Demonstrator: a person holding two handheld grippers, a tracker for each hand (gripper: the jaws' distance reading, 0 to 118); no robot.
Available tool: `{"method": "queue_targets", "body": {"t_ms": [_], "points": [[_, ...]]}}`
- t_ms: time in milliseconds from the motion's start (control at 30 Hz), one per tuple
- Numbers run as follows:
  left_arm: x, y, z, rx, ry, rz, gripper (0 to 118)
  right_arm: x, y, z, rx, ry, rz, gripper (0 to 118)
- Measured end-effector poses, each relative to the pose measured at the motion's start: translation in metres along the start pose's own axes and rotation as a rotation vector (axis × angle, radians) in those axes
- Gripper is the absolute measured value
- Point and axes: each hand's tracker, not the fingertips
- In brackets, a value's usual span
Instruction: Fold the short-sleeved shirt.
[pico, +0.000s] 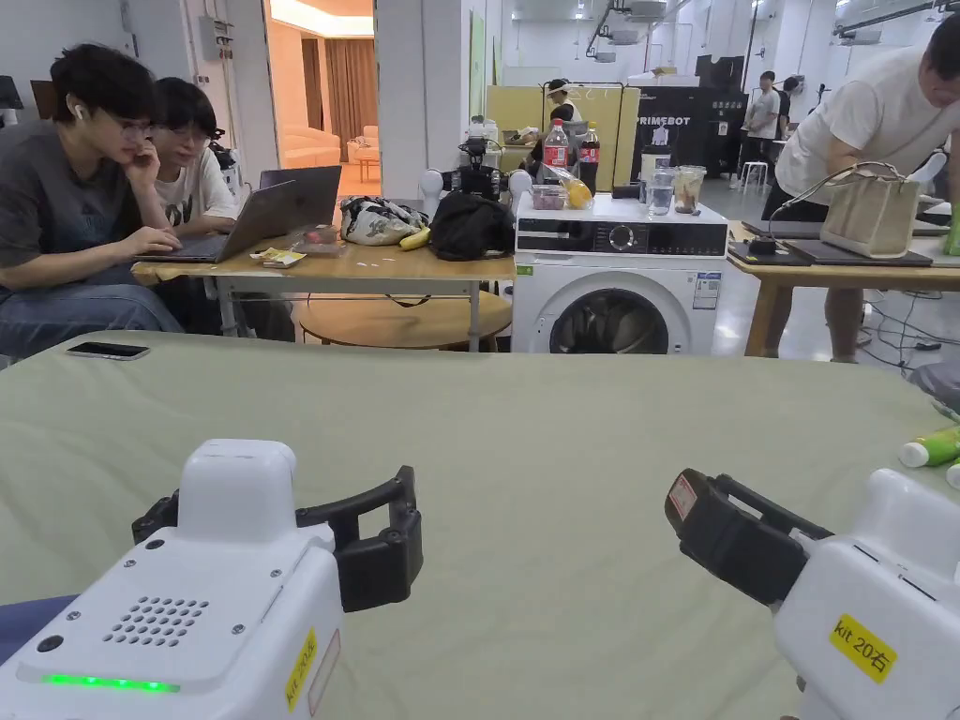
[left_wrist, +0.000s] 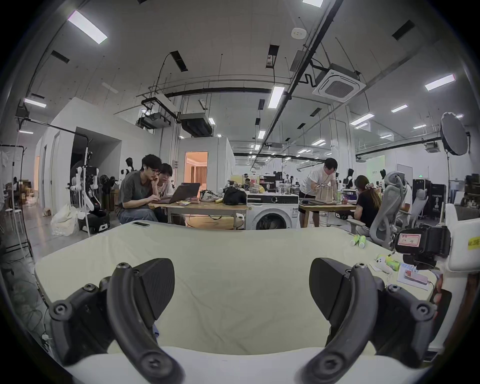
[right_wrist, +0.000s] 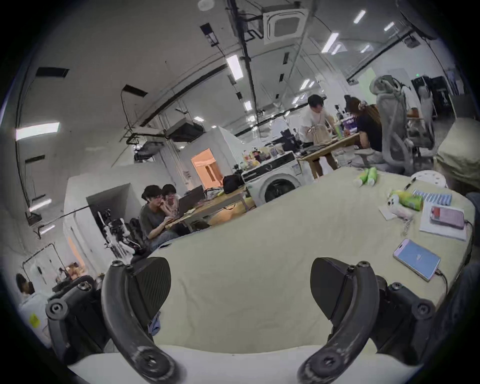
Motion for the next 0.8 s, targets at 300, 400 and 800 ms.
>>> {"method": "queue_targets", "body": {"t_ms": [300, 400, 800], "points": [[0.002, -0.002, -0.004, -0.013, -0.013, 0.009, 106, -0.002, 0.002, -0.005, -0.045, 0.001, -0.047, 109], [0.003, -0.002, -0.003, -0.012, -0.013, 0.002, 106, -0.004, 0.002, -0.006, -0.053, -0.003, -0.059, 109], [-0.001, -0.003, -0.003, -0.016, -0.016, 0.016, 106, -0.009, 0.001, -0.014, -0.112, -0.092, -0.029, 109]]}}
